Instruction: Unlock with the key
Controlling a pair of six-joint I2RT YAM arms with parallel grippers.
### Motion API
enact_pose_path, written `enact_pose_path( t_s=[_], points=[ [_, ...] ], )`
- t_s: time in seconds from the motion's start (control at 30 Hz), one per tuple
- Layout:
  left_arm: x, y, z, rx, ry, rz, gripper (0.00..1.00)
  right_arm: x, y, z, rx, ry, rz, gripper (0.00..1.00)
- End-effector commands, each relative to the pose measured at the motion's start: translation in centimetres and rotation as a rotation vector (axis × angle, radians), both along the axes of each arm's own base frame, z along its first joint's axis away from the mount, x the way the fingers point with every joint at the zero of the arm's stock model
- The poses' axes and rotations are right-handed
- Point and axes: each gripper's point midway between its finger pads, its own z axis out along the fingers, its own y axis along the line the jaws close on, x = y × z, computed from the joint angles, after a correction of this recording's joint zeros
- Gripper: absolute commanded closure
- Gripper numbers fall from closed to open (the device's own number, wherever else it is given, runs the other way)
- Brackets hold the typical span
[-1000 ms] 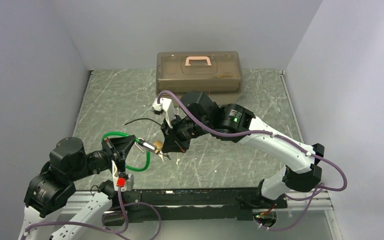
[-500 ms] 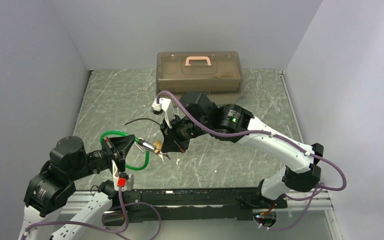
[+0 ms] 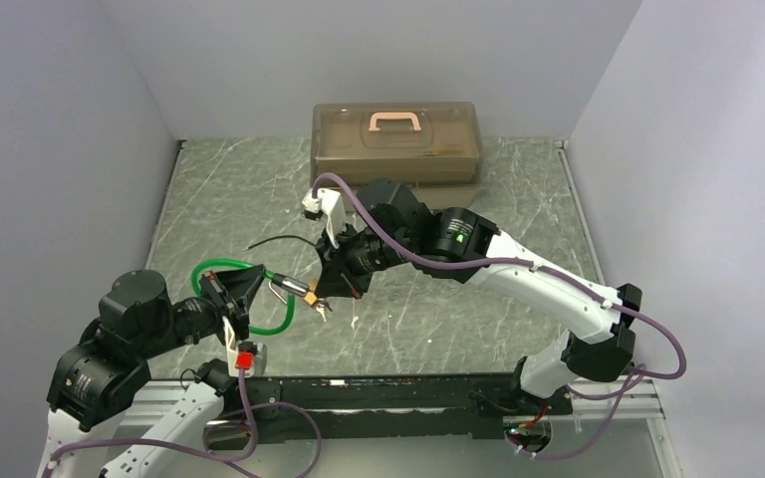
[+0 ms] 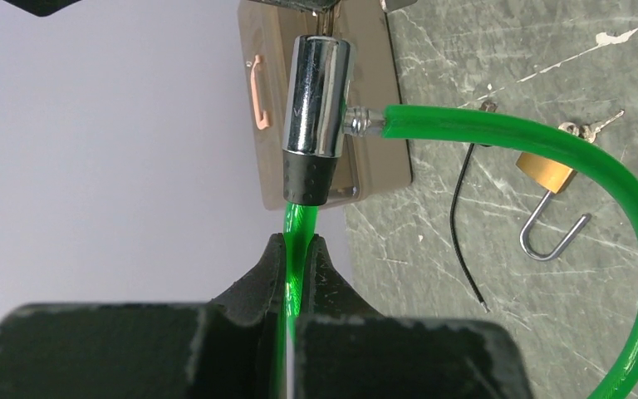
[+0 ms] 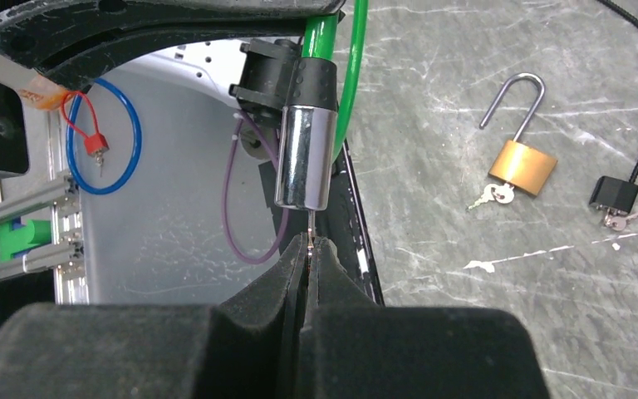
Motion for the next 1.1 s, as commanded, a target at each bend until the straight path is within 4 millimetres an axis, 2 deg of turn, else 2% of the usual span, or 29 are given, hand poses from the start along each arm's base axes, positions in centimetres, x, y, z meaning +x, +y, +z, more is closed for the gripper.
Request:
enact_pose_path(
  t_s=[0.0, 0.13, 0.3, 0.47, 0.5, 0.53, 0.6, 0.67, 0.83, 1.07],
  points=[
    [-0.5, -1.4, 3.0, -0.078, -0.059, -0.077, 1.0, 1.9, 2.9, 3.4, 0.178, -0.058, -0.037, 1.0],
    [-0.2, -1.6, 4.4, -0.163, -0.027, -0.05, 1.0, 1.8, 3.6, 3.8, 0.21, -0.05, -0.027, 1.0],
    [-1.2, -1.8, 1.7, -0.044, -0.06, -0.13, 1.0, 1.8, 4.1, 4.8, 0.241, -0.058, -0.015, 1.0],
    [-1.1, -1.9, 1.5, -0.038, -0.049, -0.132, 1.0, 1.2, 3.7, 5.6, 0.254, -0.057, 0.031, 1.0],
    [-1.0, -1.8, 1.5, -0.046, -0.041, -0.12, 1.0, 1.2, 3.2, 5.8, 0.254, -0.055, 0.038, 0.96],
    [-0.8, -1.8, 1.5, -0.056, -0.033, -0.108, 1.0, 1.4, 2.7, 6.0, 0.251, -0.053, 0.037, 0.87],
    [-0.6, -1.6, 1.4, -0.065, -0.019, -0.084, 1.0, 1.8, 1.6, 6.1, 0.241, -0.058, 0.021, 0.62],
    [-0.5, -1.4, 1.2, -0.069, -0.001, -0.071, 1.0, 2.1, 0.5, 6.5, 0.236, -0.085, 0.001, 0.47],
    [-0.3, -1.3, 1.0, -0.072, 0.009, -0.055, 1.0, 2.2, -0.1, 6.8, 0.237, -0.11, 0.013, 0.34],
    [-0.3, -1.3, 1.1, -0.068, 0.013, -0.055, 1.0, 1.1, 1.3, 6.4, 0.223, -0.062, 0.114, 0.32]
  ],
)
